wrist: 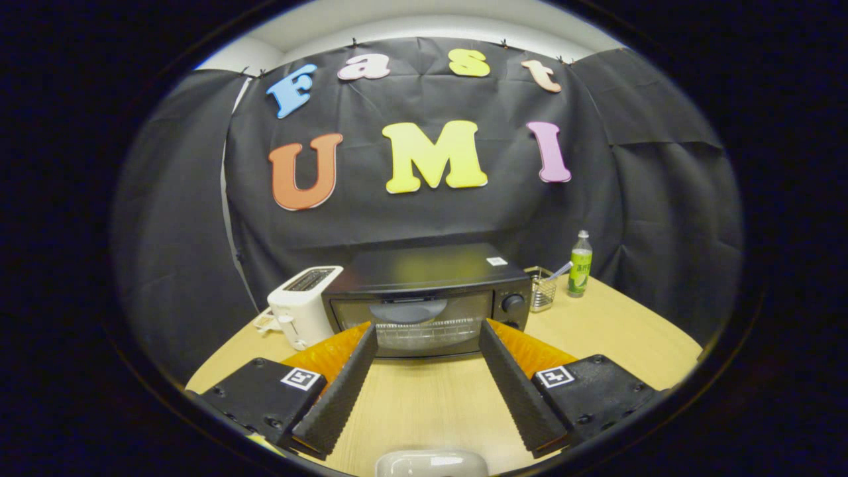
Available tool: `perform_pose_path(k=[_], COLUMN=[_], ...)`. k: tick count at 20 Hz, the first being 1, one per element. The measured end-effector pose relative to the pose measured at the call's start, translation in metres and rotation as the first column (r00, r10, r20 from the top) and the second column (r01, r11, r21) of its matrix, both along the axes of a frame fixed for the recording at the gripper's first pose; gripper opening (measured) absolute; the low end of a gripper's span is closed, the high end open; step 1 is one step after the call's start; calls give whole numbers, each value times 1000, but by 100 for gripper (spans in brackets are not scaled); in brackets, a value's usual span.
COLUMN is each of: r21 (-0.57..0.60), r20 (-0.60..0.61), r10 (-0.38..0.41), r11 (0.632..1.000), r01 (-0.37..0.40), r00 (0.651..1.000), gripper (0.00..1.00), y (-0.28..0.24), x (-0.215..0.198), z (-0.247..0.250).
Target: Open the toaster oven, put the food inside, and close the toaster oven door.
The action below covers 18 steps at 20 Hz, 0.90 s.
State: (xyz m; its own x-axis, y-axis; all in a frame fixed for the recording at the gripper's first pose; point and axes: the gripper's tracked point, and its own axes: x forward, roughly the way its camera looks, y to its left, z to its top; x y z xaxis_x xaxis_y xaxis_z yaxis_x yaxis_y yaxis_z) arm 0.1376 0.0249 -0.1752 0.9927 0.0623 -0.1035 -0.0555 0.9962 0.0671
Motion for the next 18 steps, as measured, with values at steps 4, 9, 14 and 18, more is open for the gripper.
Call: perform_pose_path(k=[4,9,14,18], r21=[24,-5,-158,-202], r20=[26,119,152,203], r10=[14,38,86,88], r11=[1000,999,986,978], r01=[-15,-37,-62,-46], r00=[1000,992,985,975], gripper=[100,100,100,100], y=[7,15,30,38], x=[-36,-93,-154,-206], z=[52,131,162,159])
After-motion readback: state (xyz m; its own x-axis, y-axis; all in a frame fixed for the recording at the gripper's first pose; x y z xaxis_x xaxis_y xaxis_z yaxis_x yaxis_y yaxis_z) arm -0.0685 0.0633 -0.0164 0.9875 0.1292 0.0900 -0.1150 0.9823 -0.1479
